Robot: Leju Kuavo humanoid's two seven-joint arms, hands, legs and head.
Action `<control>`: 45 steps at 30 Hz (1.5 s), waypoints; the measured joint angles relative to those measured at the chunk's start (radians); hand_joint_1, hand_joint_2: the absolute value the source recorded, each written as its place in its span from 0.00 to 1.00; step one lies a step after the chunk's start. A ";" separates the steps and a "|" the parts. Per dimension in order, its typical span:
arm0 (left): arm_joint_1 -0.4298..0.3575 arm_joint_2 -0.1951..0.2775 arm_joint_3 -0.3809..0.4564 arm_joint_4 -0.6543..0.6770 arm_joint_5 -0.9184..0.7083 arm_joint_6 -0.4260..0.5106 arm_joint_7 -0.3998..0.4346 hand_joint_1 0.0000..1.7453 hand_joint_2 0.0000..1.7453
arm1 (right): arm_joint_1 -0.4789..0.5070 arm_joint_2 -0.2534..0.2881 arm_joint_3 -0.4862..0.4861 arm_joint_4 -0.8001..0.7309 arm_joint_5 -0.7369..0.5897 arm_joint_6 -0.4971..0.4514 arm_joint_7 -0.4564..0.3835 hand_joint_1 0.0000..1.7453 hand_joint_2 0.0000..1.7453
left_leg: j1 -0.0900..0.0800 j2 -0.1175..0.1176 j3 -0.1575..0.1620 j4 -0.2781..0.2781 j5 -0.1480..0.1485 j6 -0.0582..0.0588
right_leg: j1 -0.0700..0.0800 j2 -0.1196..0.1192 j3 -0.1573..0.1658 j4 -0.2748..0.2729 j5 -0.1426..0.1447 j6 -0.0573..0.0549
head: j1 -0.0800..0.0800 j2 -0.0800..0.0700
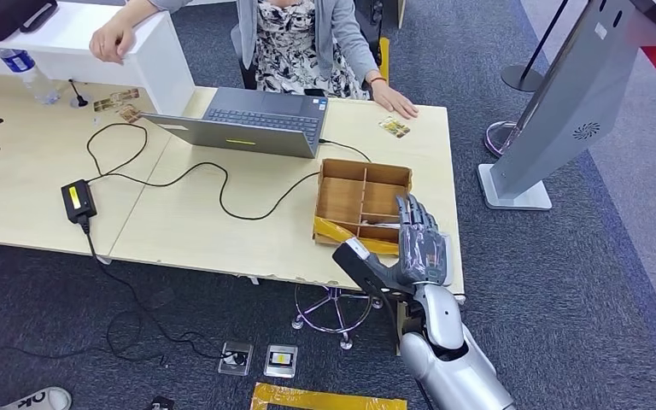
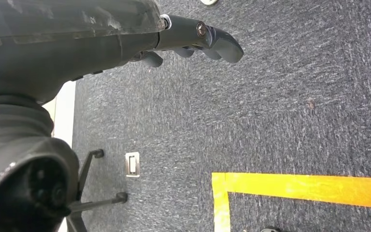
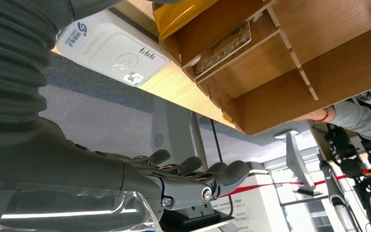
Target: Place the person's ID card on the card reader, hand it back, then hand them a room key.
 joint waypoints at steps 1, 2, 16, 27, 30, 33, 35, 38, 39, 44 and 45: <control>0.000 0.000 0.000 0.000 0.000 0.000 0.000 0.00 0.00 | 0.000 0.004 0.000 0.006 0.000 0.000 0.000 0.00 1.00 | 0.000 0.000 0.000 0.000 0.000 0.000 | 0.000 0.000 0.000 0.000 0.000 0.000 | 0.000 0.000; 0.000 0.000 0.000 0.000 0.002 0.000 0.000 0.00 0.00 | 0.000 0.008 0.000 0.012 0.001 0.000 0.000 0.00 1.00 | 0.000 0.000 0.000 0.000 0.000 0.000 | 0.000 0.000 0.000 0.000 0.000 0.000 | 0.000 0.000; -0.001 -0.001 0.002 0.000 0.039 0.012 0.003 0.00 0.00 | -0.039 0.064 0.000 0.116 0.068 0.001 0.002 0.00 1.00 | 0.000 0.000 0.000 0.000 0.000 0.000 | 0.000 0.000 0.000 0.000 0.000 0.000 | 0.000 0.000; -0.004 -0.003 0.002 0.000 0.038 0.012 0.004 0.00 0.00 | -0.101 0.067 -0.005 0.211 0.089 0.002 -0.027 0.00 1.00 | 0.000 0.000 0.000 0.000 0.000 0.000 | 0.000 0.000 0.000 0.000 0.000 0.000 | 0.000 0.000; -0.006 -0.005 0.002 0.000 0.038 0.013 0.004 0.00 0.00 | -0.113 0.070 -0.005 0.230 0.089 0.002 -0.029 0.00 1.00 | 0.000 0.000 0.000 0.000 0.000 0.000 | 0.000 0.000 0.000 0.000 0.000 0.000 | 0.000 0.000; -0.010 -0.008 0.002 0.000 0.032 0.013 0.010 0.00 0.00 | -0.123 0.073 -0.005 0.249 0.090 0.003 -0.029 0.00 1.00 | 0.000 0.000 0.000 0.000 0.000 0.000 | 0.000 0.000 0.000 0.000 0.000 0.000 | 0.000 0.000; -0.015 -0.010 0.002 0.000 0.026 0.013 0.016 0.00 0.00 | -0.129 0.076 -0.006 0.261 0.089 0.004 -0.029 0.00 1.00 | 0.000 0.000 0.000 0.000 0.000 0.000 | 0.000 0.000 0.000 0.000 0.000 0.000 | 0.000 0.000; -0.023 -0.012 0.002 0.000 0.017 0.013 0.021 0.00 0.00 | -0.134 0.080 -0.006 0.278 0.089 0.005 -0.032 0.00 1.00 | 0.000 0.000 0.000 0.000 0.000 0.000 | 0.000 0.000 0.000 0.000 0.000 0.000 | 0.000 0.000; -0.025 -0.013 0.002 0.000 0.014 0.013 0.022 0.00 0.00 | -0.135 0.081 -0.006 0.284 0.089 0.004 -0.033 0.00 1.00 | 0.000 0.000 0.000 0.000 0.000 0.000 | 0.000 0.000 0.000 0.000 0.000 0.000 | 0.000 0.000; -0.030 -0.017 0.002 0.000 0.004 0.011 0.024 0.00 0.00 | -0.140 0.086 -0.006 0.305 0.091 0.002 -0.030 0.00 1.00 | 0.000 0.000 0.000 0.000 0.000 0.000 | 0.000 0.000 0.000 0.000 0.000 0.000 | 0.000 0.000; -0.032 -0.018 0.002 0.000 0.002 0.010 0.024 0.00 0.00 | -0.141 0.087 -0.006 0.308 0.091 0.002 -0.027 0.00 1.00 | 0.000 0.000 0.000 0.000 0.000 0.000 | 0.000 0.000 0.000 0.000 0.000 0.000 | 0.000 0.000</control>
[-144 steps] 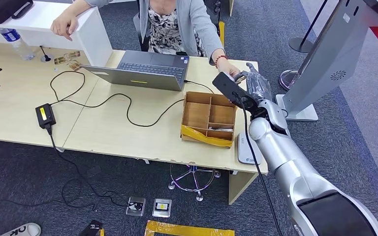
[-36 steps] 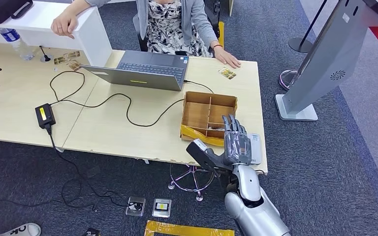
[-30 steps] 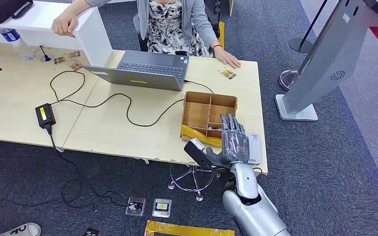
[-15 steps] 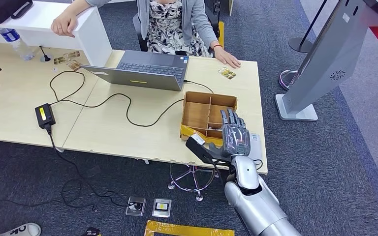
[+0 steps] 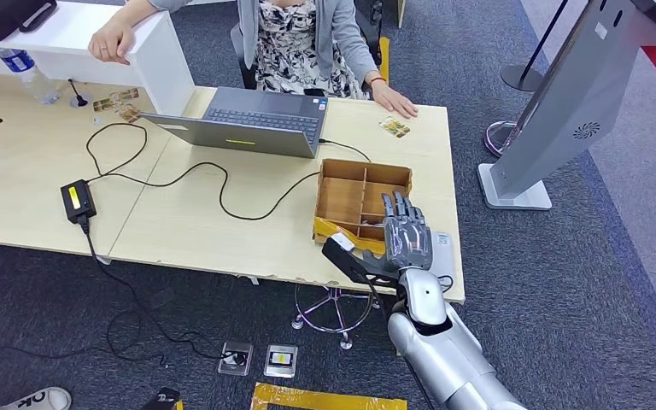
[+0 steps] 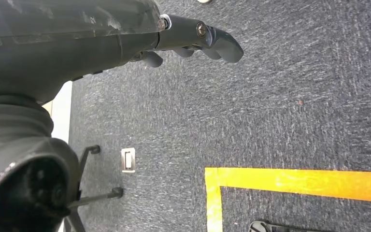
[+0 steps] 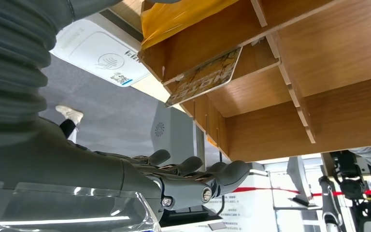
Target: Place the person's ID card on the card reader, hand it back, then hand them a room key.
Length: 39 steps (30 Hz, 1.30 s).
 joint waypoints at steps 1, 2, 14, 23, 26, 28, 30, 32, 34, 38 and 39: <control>-0.002 -0.001 0.000 0.000 -0.002 -0.001 0.000 0.00 0.00 | -0.001 0.000 0.000 0.003 0.000 0.000 0.002 0.00 1.00 | 0.000 0.000 0.000 0.000 0.000 0.000 | 0.000 0.000 0.000 0.000 0.000 0.000 | 0.000 0.000; -0.003 -0.001 0.000 0.000 -0.003 -0.002 0.000 0.00 0.00 | -0.001 0.001 0.000 0.006 0.000 0.000 0.003 0.00 1.00 | 0.000 0.000 0.000 0.000 0.000 0.000 | 0.000 0.000 0.000 0.000 0.000 0.000 | 0.000 0.000; -0.008 -0.002 0.000 0.000 -0.015 -0.011 0.000 0.00 0.00 | -0.002 0.001 -0.002 0.022 -0.004 -0.001 0.006 0.04 1.00 | 0.000 0.000 0.000 0.000 0.000 0.000 | 0.000 0.000 0.000 0.000 0.000 0.000 | 0.000 0.000; -0.016 -0.003 -0.002 0.000 -0.036 -0.018 0.000 0.00 0.00 | -0.002 0.004 -0.006 0.057 -0.010 0.000 0.007 0.00 0.50 | 0.000 0.000 0.000 0.000 0.000 0.000 | 0.000 0.000 0.000 0.000 0.000 0.000 | 0.000 0.000; -0.018 -0.004 -0.002 0.000 -0.037 -0.018 0.000 0.00 0.00 | -0.002 0.008 -0.006 0.065 -0.011 -0.005 0.012 0.00 1.00 | 0.000 0.000 0.000 0.000 0.000 0.000 | 0.000 0.000 0.000 0.000 0.000 0.000 | 0.000 0.000; -0.019 -0.006 -0.002 0.000 -0.038 -0.018 0.000 0.00 0.00 | -0.002 0.009 -0.007 0.070 -0.011 -0.009 0.011 0.00 1.00 | 0.000 0.000 0.000 0.000 0.000 0.000 | 0.000 0.000 0.000 0.000 0.000 0.000 | 0.000 0.000; -0.020 -0.007 -0.002 0.000 -0.038 -0.018 0.000 0.00 0.00 | -0.002 0.010 -0.008 0.076 -0.011 -0.013 0.010 0.00 1.00 | 0.000 0.000 0.000 0.000 0.000 0.000 | 0.000 0.000 0.000 0.000 0.000 0.000 | 0.000 0.000; -0.022 -0.008 -0.002 0.000 -0.040 -0.018 0.000 0.00 0.00 | -0.002 0.011 -0.011 0.081 -0.010 -0.016 0.008 0.45 1.00 | 0.000 0.000 0.000 0.000 0.000 0.000 | 0.000 0.000 0.000 0.000 0.000 0.000 | 0.000 0.000; -0.024 -0.008 -0.002 0.000 -0.043 -0.018 0.001 0.00 0.00 | -0.002 0.012 -0.013 0.086 -0.010 -0.018 0.004 0.95 1.00 | 0.000 0.000 0.000 0.000 0.000 0.000 | 0.000 0.000 0.000 0.000 0.000 0.000 | 0.000 0.000; -0.026 -0.008 -0.002 0.000 -0.047 -0.018 0.002 0.00 0.00 | -0.002 0.014 -0.018 0.095 -0.010 -0.023 -0.005 1.00 1.00 | 0.000 0.000 0.000 0.000 0.000 0.000 | 0.000 0.000 0.000 0.000 0.000 0.000 | 0.000 0.000; -0.027 -0.008 -0.002 0.000 -0.048 -0.019 0.002 0.00 0.00 | -0.002 0.015 -0.020 0.097 -0.010 -0.024 -0.006 1.00 1.00 | 0.000 0.000 0.000 0.000 0.000 0.000 | 0.000 0.000 0.000 0.000 0.000 0.000 | 0.000 0.000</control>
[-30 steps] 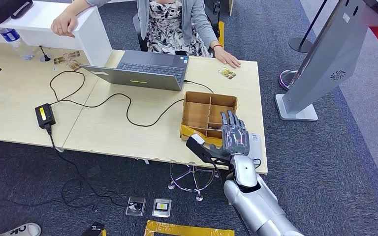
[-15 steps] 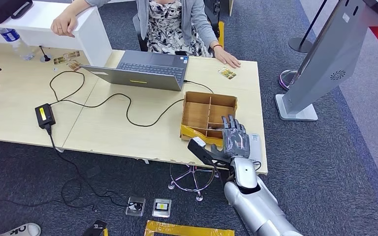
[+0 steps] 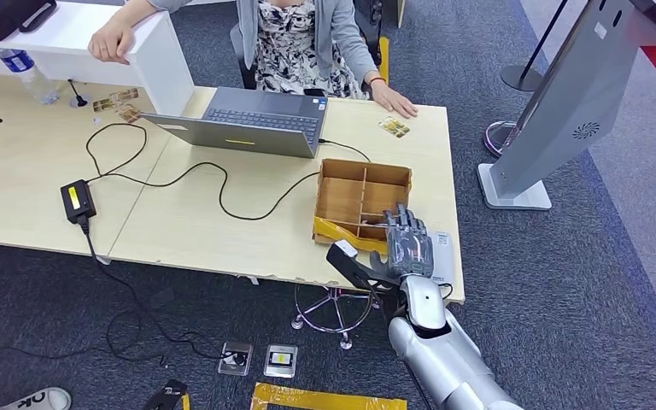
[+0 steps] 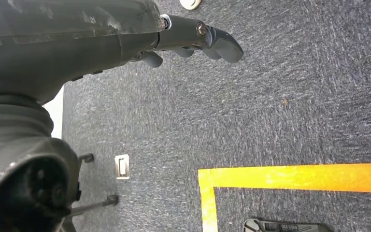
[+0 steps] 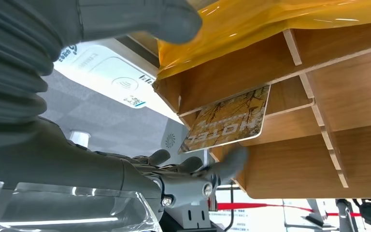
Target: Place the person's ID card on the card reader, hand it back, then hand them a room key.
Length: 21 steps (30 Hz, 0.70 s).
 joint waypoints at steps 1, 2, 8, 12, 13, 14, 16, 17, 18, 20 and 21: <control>-0.001 0.000 0.000 0.000 -0.002 0.000 0.000 0.00 0.00 | 0.000 0.001 -0.002 0.001 0.000 -0.001 -0.001 1.00 1.00 | 0.000 0.000 0.000 0.000 0.000 0.000 | 0.000 0.000 0.000 0.000 0.000 0.000 | 0.000 0.000; -0.001 0.000 0.000 0.000 -0.003 0.000 0.000 0.00 0.00 | 0.000 0.002 -0.004 0.002 0.000 -0.002 -0.001 1.00 1.00 | 0.000 0.000 0.000 0.000 0.000 0.000 | 0.000 0.000 0.000 0.000 0.000 0.000 | 0.000 0.000; -0.003 0.000 0.000 0.000 -0.005 -0.001 0.000 0.00 0.00 | -0.009 0.002 -0.006 0.004 0.000 -0.010 -0.001 1.00 1.00 | 0.000 0.000 0.000 0.000 0.000 0.000 | 0.000 0.000 0.000 0.000 0.000 0.000 | 0.000 0.000; -0.004 0.000 0.000 0.000 -0.007 -0.001 0.000 0.00 0.00 | -0.012 0.003 -0.007 0.004 0.003 -0.016 -0.002 1.00 1.00 | 0.000 0.000 0.000 0.000 0.000 0.000 | 0.000 0.000 0.000 0.000 0.000 0.000 | 0.000 0.000; -0.005 -0.001 0.000 0.000 -0.008 -0.001 0.001 0.00 0.00 | -0.012 0.003 -0.008 0.005 0.004 -0.016 -0.002 1.00 1.00 | 0.000 0.000 0.000 0.000 0.000 0.000 | 0.000 0.000 0.000 0.000 0.000 0.000 | 0.000 0.000; -0.006 -0.001 0.000 0.000 -0.009 -0.001 0.002 0.00 0.00 | -0.013 0.004 -0.009 0.006 0.004 -0.016 -0.003 1.00 1.00 | 0.000 0.000 0.000 0.000 0.000 0.000 | 0.000 0.000 0.000 0.000 0.000 0.000 | 0.000 0.000; -0.007 -0.001 0.000 0.000 -0.010 -0.002 0.006 0.00 0.00 | -0.013 0.005 -0.010 0.008 0.004 -0.017 -0.005 1.00 1.00 | 0.000 0.000 0.000 0.000 0.000 0.000 | 0.000 0.000 0.000 0.000 0.000 0.000 | 0.000 0.000; -0.008 -0.001 0.000 0.000 -0.011 -0.003 0.008 0.00 0.00 | -0.014 0.006 -0.011 0.009 0.004 -0.018 -0.007 1.00 1.00 | 0.000 0.000 0.000 0.000 0.000 0.000 | 0.000 0.000 0.000 0.000 0.000 0.000 | 0.000 0.000; -0.009 -0.001 0.000 0.000 -0.011 -0.005 0.009 0.00 0.00 | -0.014 0.007 -0.011 0.011 0.004 -0.018 -0.009 1.00 1.00 | 0.000 0.000 0.000 0.000 0.000 0.000 | 0.000 0.000 0.000 0.000 0.000 0.000 | 0.000 0.000; -0.011 -0.002 0.000 0.000 -0.011 -0.008 0.010 0.00 0.00 | -0.015 0.010 -0.011 0.013 0.001 -0.017 -0.013 1.00 1.00 | 0.000 0.000 0.000 0.000 0.000 0.000 | 0.000 0.000 0.000 0.000 0.000 0.000 | 0.000 0.000; -0.011 -0.002 0.000 0.000 -0.012 -0.009 0.010 0.00 0.00 | -0.016 0.010 -0.012 0.014 -0.001 -0.016 -0.015 1.00 1.00 | 0.000 0.000 0.000 0.000 0.000 0.000 | 0.000 0.000 0.000 0.000 0.000 0.000 | 0.000 0.000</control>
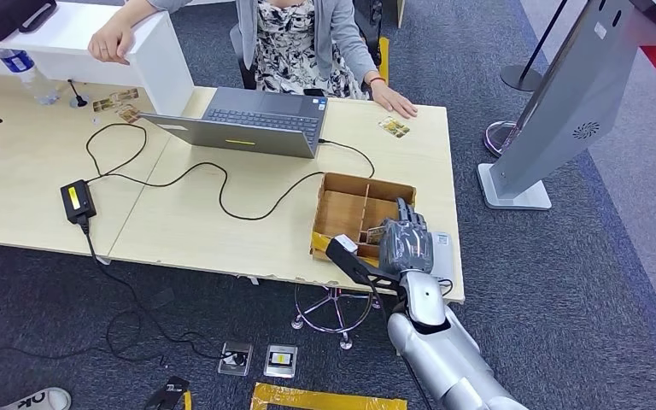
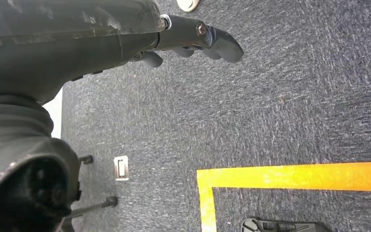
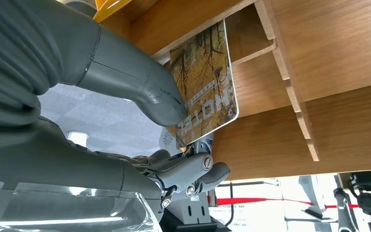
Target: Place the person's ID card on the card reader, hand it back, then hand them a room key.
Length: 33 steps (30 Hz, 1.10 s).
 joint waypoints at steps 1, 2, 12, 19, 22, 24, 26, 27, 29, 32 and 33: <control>0.000 0.000 0.000 0.000 -0.001 -0.001 0.000 0.00 0.00 | -0.001 0.000 0.000 0.001 -0.001 0.000 -0.001 1.00 1.00 | 0.000 0.000 0.000 0.000 0.000 0.000 | 0.000 0.000 0.000 0.000 0.000 0.000 | 0.000 0.000; -0.001 0.000 0.000 0.000 -0.003 -0.001 0.000 0.00 0.00 | -0.001 0.001 -0.001 0.002 -0.002 0.001 -0.002 1.00 1.00 | 0.000 0.000 0.000 0.000 0.000 0.000 | 0.000 0.000 0.000 0.000 0.000 0.000 | 0.000 0.000; -0.004 -0.002 0.000 0.000 -0.011 -0.004 0.000 0.00 0.00 | -0.013 0.000 -0.021 0.004 -0.019 -0.007 -0.012 1.00 1.00 | 0.000 0.000 0.000 0.000 0.000 0.000 | 0.000 0.000 0.000 0.000 0.000 0.000 | 0.000 0.000; -0.009 -0.005 0.000 0.000 -0.017 -0.006 0.004 0.00 0.00 | -0.071 -0.005 -0.047 0.004 -0.029 -0.011 -0.014 1.00 1.00 | 0.000 0.000 0.000 0.000 0.000 0.000 | 0.000 0.000 0.000 0.000 0.000 0.000 | 0.000 0.000; -0.014 -0.006 0.000 0.000 -0.023 -0.011 0.008 0.00 0.00 | -0.092 -0.009 -0.061 0.004 -0.044 -0.015 -0.023 1.00 1.00 | 0.000 0.000 0.000 0.000 0.000 0.000 | 0.000 0.000 0.000 0.000 0.000 0.000 | 0.000 0.000; -0.018 -0.007 0.000 0.000 -0.028 -0.015 0.010 0.00 0.00 | -0.105 -0.012 -0.071 0.003 -0.059 -0.011 -0.035 1.00 1.00 | 0.000 0.000 0.000 0.000 0.000 0.000 | 0.000 0.000 0.000 0.000 0.000 0.000 | 0.000 0.000; -0.023 -0.007 0.000 0.000 -0.029 -0.016 0.010 0.00 0.00 | -0.114 -0.014 -0.080 0.003 -0.078 -0.006 -0.050 1.00 1.00 | 0.000 0.000 0.000 0.000 0.000 0.000 | 0.000 0.000 0.000 0.000 0.000 0.000 | 0.000 0.000; -0.025 -0.007 0.000 0.000 -0.029 -0.016 0.010 0.00 0.00 | -0.117 -0.015 -0.085 0.003 -0.087 -0.005 -0.057 1.00 1.00 | 0.000 0.000 0.000 0.000 0.000 0.000 | 0.000 0.000 0.000 0.000 0.000 0.000 | 0.000 0.000; -0.029 -0.007 0.000 0.000 -0.029 -0.015 0.010 0.00 0.00 | -0.124 -0.016 -0.095 0.004 -0.103 -0.003 -0.070 1.00 1.00 | 0.000 0.000 0.000 0.000 0.000 0.000 | 0.000 0.000 0.000 0.000 0.000 0.000 | 0.000 0.000; -0.032 -0.008 0.000 0.000 -0.029 -0.014 0.013 0.00 0.00 | -0.133 -0.017 -0.101 0.004 -0.118 -0.002 -0.081 1.00 1.00 | 0.000 0.000 0.000 0.000 0.000 0.000 | 0.000 0.000 0.000 0.000 0.000 0.000 | 0.000 0.000; -0.033 -0.008 0.000 0.000 -0.029 -0.014 0.015 0.00 0.00 | -0.136 -0.016 -0.103 0.004 -0.122 -0.002 -0.083 1.00 1.00 | 0.000 0.000 0.000 0.000 0.000 0.000 | 0.000 0.000 0.000 0.000 0.000 0.000 | 0.000 0.000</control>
